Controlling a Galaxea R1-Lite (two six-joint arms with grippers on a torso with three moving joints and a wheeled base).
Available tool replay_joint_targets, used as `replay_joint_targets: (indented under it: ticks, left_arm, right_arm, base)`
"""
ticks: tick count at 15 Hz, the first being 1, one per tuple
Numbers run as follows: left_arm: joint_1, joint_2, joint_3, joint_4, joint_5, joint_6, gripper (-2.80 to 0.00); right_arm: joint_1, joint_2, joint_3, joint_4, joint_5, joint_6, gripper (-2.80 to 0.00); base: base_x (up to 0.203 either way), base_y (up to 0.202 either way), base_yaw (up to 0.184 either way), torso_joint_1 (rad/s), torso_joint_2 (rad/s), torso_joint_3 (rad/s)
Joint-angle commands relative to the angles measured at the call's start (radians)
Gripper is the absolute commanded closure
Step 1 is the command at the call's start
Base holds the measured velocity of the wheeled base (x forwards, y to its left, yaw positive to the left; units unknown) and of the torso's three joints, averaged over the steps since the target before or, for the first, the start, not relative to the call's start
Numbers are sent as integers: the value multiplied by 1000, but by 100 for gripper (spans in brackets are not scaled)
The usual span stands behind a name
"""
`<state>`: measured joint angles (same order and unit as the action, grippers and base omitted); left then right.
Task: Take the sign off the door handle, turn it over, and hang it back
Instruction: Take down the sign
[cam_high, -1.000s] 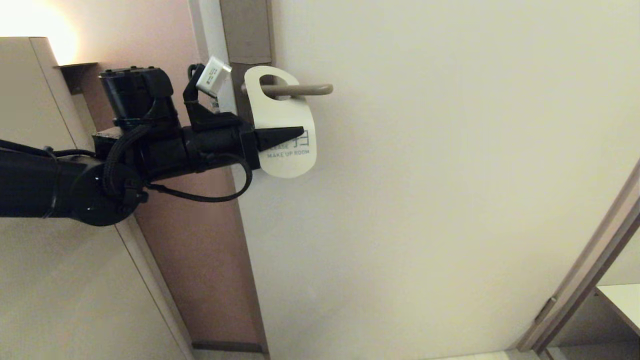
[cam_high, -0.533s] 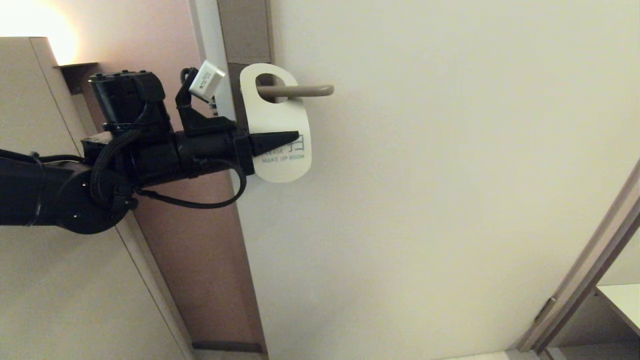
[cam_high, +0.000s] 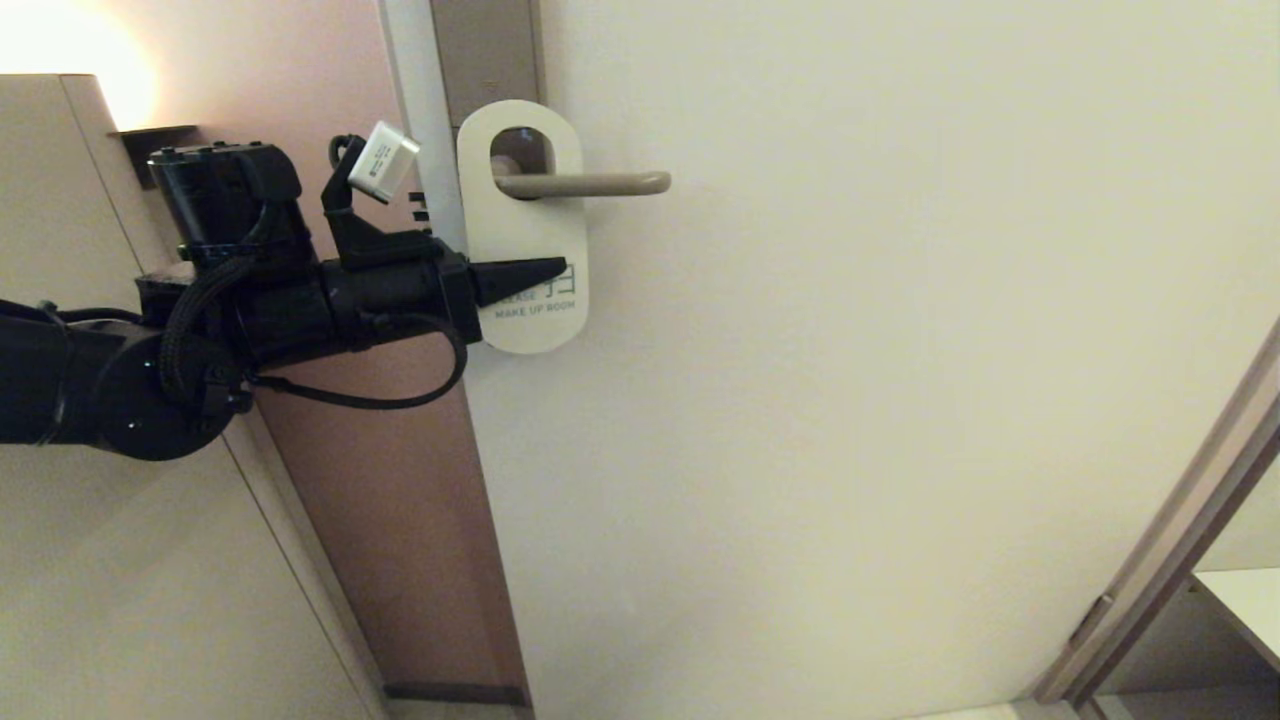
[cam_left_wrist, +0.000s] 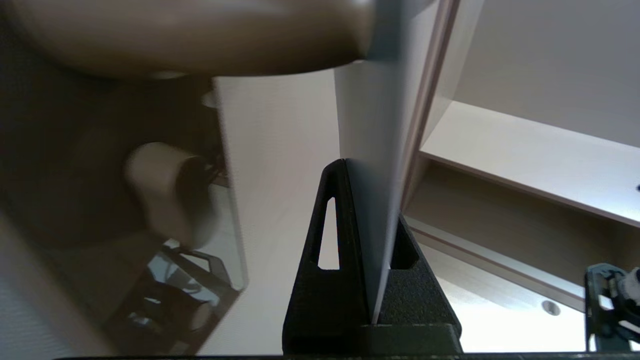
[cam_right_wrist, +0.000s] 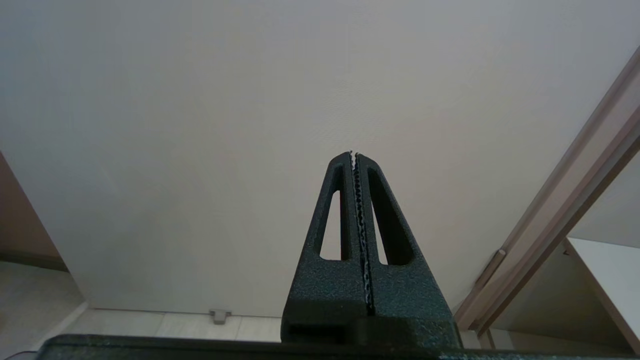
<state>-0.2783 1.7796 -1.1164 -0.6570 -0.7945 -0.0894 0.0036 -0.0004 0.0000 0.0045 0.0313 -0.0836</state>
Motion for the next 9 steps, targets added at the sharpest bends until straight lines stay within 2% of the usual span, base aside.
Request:
replay_joint_targets:
  ticks: [1, 3, 5, 9]
  left_arm:
    - [4, 3, 0, -7, -3, 0, 0]
    - [-5, 3, -2, -9, -5, 4, 0]
    - [26, 32, -1, -31, -25, 78, 0]
    - [18, 6, 44, -9, 4, 91, 0]
  right_arm:
    - [0, 0, 0, 0, 1, -1, 0]
    - [0, 0, 0, 0, 1, -1, 0]
    - [-1, 0, 0, 0, 1, -1, 0]
    - [0, 0, 0, 0, 1, -1, 0]
  base:
    - [0, 0, 0, 0, 0, 0]
    - [0, 0, 0, 0, 0, 0]
    - [0, 0, 0, 0, 0, 0]
    - [0, 0, 0, 0, 0, 0]
